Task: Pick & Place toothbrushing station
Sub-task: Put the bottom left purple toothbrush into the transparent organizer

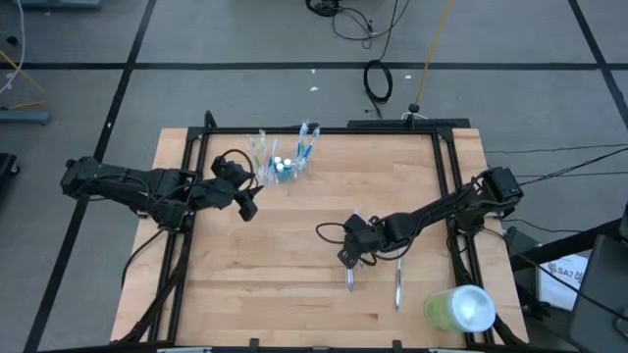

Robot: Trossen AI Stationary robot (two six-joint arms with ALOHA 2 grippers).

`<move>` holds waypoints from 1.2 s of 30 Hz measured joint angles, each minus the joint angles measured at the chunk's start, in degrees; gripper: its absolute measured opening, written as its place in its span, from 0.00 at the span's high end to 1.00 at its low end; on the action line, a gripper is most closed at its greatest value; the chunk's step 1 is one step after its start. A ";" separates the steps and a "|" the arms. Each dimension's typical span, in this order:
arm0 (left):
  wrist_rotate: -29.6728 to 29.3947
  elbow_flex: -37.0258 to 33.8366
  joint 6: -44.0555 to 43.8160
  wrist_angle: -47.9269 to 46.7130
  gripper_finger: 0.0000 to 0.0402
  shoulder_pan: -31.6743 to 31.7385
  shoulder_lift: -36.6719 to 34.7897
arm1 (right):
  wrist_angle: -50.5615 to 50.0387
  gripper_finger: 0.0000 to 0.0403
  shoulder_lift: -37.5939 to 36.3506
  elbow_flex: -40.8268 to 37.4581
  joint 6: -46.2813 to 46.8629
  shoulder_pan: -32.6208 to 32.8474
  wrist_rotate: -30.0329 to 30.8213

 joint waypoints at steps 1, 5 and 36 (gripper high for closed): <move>0.00 0.00 0.09 0.00 0.50 0.00 0.00 | 0.23 0.58 0.69 0.02 0.46 -0.12 0.01; 0.00 0.00 0.09 -0.01 0.50 0.00 0.00 | 0.29 0.58 3.17 -0.05 0.57 -0.27 -0.46; -0.44 -0.02 3.71 -3.46 0.50 -2.58 -5.00 | 19.37 0.97 5.01 -0.13 -13.25 -4.11 -4.85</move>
